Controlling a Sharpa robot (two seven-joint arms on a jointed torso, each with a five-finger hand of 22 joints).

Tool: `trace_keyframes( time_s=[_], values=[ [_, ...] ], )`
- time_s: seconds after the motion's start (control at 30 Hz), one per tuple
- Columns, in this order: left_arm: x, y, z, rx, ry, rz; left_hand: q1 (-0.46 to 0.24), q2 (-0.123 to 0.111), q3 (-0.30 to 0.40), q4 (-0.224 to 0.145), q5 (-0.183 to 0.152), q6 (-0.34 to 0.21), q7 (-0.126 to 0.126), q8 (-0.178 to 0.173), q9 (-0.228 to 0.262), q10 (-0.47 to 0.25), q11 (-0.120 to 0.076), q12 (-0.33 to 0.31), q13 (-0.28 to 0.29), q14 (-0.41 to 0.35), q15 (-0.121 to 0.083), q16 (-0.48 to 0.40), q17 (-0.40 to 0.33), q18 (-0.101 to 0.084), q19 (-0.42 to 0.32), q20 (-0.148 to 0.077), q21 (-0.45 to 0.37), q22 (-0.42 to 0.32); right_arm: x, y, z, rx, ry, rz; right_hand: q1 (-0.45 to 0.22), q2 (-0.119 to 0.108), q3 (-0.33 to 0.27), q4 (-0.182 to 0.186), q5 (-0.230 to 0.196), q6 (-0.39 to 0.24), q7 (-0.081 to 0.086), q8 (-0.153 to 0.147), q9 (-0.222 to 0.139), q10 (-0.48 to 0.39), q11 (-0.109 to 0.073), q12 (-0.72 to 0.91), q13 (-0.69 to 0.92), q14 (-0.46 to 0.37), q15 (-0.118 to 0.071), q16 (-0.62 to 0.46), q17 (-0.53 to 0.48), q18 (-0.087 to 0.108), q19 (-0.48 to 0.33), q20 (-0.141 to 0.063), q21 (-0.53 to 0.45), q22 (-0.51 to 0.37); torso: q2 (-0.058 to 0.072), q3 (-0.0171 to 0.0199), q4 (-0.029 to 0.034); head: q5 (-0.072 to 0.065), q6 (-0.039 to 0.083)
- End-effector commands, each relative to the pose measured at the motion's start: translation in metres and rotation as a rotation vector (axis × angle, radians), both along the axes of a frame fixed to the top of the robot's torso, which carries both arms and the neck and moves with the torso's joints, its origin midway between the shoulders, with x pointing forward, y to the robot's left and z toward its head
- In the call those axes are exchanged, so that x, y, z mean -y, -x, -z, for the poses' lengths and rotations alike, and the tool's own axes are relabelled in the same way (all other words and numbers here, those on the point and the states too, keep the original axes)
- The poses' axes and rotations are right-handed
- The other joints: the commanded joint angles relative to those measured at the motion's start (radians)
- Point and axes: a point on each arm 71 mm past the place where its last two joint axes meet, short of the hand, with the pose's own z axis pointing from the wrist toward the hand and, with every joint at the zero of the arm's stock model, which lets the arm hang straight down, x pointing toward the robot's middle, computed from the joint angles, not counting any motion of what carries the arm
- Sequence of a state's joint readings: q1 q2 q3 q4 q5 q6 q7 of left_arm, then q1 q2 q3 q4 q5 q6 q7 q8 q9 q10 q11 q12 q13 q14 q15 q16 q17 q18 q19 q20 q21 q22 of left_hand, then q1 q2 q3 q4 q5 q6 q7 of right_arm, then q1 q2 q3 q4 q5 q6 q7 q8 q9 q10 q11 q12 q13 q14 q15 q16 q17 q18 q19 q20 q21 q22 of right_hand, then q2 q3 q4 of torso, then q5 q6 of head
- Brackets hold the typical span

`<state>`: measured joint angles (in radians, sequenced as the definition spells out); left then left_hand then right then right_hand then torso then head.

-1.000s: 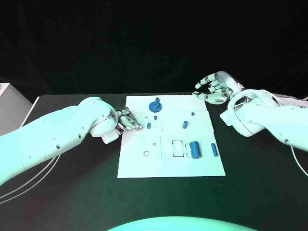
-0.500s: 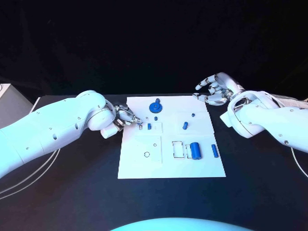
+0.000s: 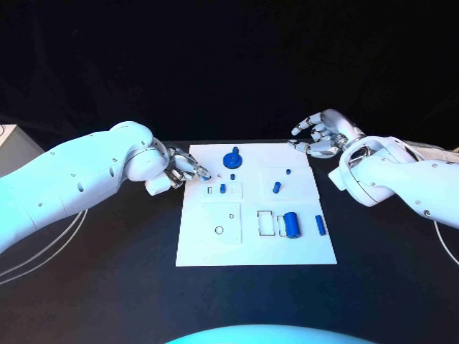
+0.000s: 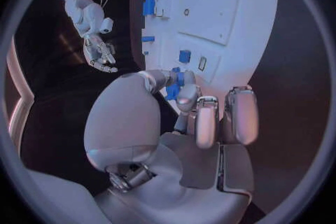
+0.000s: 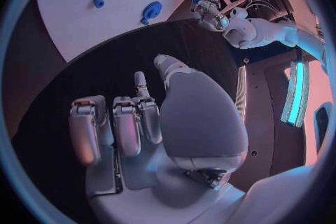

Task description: Assemble the parts on the task board

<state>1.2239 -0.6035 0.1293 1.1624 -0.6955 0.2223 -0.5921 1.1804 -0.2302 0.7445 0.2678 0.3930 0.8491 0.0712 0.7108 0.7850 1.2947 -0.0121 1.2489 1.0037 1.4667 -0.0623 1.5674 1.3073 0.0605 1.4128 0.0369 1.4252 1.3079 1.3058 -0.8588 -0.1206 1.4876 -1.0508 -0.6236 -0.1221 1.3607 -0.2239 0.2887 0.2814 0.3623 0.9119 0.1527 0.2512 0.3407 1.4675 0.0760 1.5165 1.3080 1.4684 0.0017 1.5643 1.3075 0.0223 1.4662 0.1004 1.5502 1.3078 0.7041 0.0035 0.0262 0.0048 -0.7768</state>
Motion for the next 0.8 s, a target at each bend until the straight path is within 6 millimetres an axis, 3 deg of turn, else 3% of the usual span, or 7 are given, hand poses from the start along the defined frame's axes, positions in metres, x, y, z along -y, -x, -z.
trace_keyframes(
  time_s=[0.03, 0.13, 0.3, 0.47, 0.7, 0.8],
  values=[
    [0.006, 0.001, 0.000, -0.054, -0.038, 0.120, -0.035, 0.031, 0.242, -0.252, 0.001, -0.015, -0.005, 0.010, 0.015, -0.018, 0.000, -0.004, -0.008, 0.104, -0.007, 0.003, 0.263, 0.007, -0.010, -0.001, -0.006, 0.009, -0.002, 0.000, 0.000, 0.000, 0.011, -0.017, -0.009, -0.002, 0.006, 0.001, 0.007, -0.009, 0.001, 0.004, 0.001, 0.053, -0.005, 0.003, 0.222, 0.101, -0.007, 0.003, 0.256, -0.015, 0.094, -0.005, -0.006, 0.240, 0.001, 0.0002, -0.0011, 0.003, 0.003],
    [0.007, -0.001, 0.000, -0.053, -0.069, 0.144, -0.079, 0.050, 0.263, -0.271, -0.002, -0.028, -0.005, 0.030, 0.040, -0.027, 0.001, -0.003, -0.013, 0.104, -0.006, 0.003, 0.263, 0.008, -0.015, -0.001, -0.008, 0.005, -0.003, 0.000, 0.000, 0.000, 0.011, -0.018, -0.008, -0.002, 0.007, 0.000, 0.009, -0.009, 0.001, 0.005, 0.002, 0.053, -0.005, 0.002, 0.222, 0.100, -0.007, 0.003, 0.255, -0.015, 0.094, -0.005, -0.006, 0.240, 0.002, 0.0006, -0.0019, 0.003, 0.003],
    [0.009, -0.006, 0.001, -0.075, -0.131, 0.196, -0.126, 0.060, 0.298, -0.314, 0.007, -0.029, -0.008, 0.048, 0.070, -0.019, -0.003, 0.013, 0.002, 0.104, -0.009, 0.003, 0.263, 0.006, -0.010, -0.004, -0.001, 0.016, -0.004, 0.000, 0.000, 0.002, 0.011, -0.019, -0.007, -0.004, 0.009, -0.001, 0.016, -0.009, 0.001, 0.005, 0.003, 0.053, -0.006, 0.003, 0.222, 0.100, -0.007, 0.003, 0.256, -0.015, 0.094, -0.006, -0.006, 0.240, 0.002, 0.0005, -0.0004, 0.004, 0.002],
    [0.014, -0.010, 0.002, -0.117, -0.207, 0.265, -0.165, 0.068, 0.310, -0.353, 0.064, -0.014, -0.012, 0.044, 0.086, -0.008, -0.006, 0.023, 0.012, 0.104, -0.013, 0.003, 0.263, 0.004, -0.003, -0.008, 0.008, 0.027, -0.007, 0.000, 0.000, 0.003, 0.011, -0.025, -0.006, -0.004, 0.010, -0.001, 0.018, -0.010, 0.001, 0.005, 0.003, 0.053, -0.006, 0.003, 0.222, 0.101, -0.007, 0.003, 0.256, -0.015, 0.094, -0.006, -0.006, 0.239, 0.002, 0.0014, -0.0029, 0.007, 0.004],
    [0.021, -0.018, -0.002, -0.087, -0.298, 0.279, -0.182, 0.075, 0.301, -0.374, 0.100, -0.002, -0.014, 0.032, 0.093, 0.002, -0.007, 0.030, 0.022, 0.104, -0.014, 0.003, 0.263, 0.002, 0.001, -0.010, 0.013, 0.034, -0.009, 0.000, 0.000, 0.004, 0.011, -0.028, -0.005, -0.005, 0.011, -0.002, 0.022, -0.010, 0.001, 0.005, 0.004, 0.054, -0.006, 0.003, 0.223, 0.101, -0.007, 0.004, 0.257, -0.015, 0.094, -0.006, -0.005, 0.240, 0.004, 0.0009, -0.0041, 0.008, 0.004],
    [0.026, -0.020, -0.004, -0.068, -0.320, 0.279, -0.187, 0.077, 0.297, -0.379, 0.112, 0.003, -0.014, 0.028, 0.096, 0.006, -0.007, 0.032, 0.026, 0.104, -0.014, 0.003, 0.263, 0.001, 0.004, -0.010, 0.016, 0.038, -0.009, 0.000, 0.000, 0.004, 0.010, -0.029, -0.005, -0.005, 0.011, -0.002, 0.022, -0.010, 0.001, 0.005, 0.004, 0.054, -0.006, 0.003, 0.223, 0.101, -0.007, 0.004, 0.257, -0.015, 0.094, -0.006, -0.005, 0.240, 0.003, 0.0005, -0.0010, 0.005, 0.002]
  ],
)
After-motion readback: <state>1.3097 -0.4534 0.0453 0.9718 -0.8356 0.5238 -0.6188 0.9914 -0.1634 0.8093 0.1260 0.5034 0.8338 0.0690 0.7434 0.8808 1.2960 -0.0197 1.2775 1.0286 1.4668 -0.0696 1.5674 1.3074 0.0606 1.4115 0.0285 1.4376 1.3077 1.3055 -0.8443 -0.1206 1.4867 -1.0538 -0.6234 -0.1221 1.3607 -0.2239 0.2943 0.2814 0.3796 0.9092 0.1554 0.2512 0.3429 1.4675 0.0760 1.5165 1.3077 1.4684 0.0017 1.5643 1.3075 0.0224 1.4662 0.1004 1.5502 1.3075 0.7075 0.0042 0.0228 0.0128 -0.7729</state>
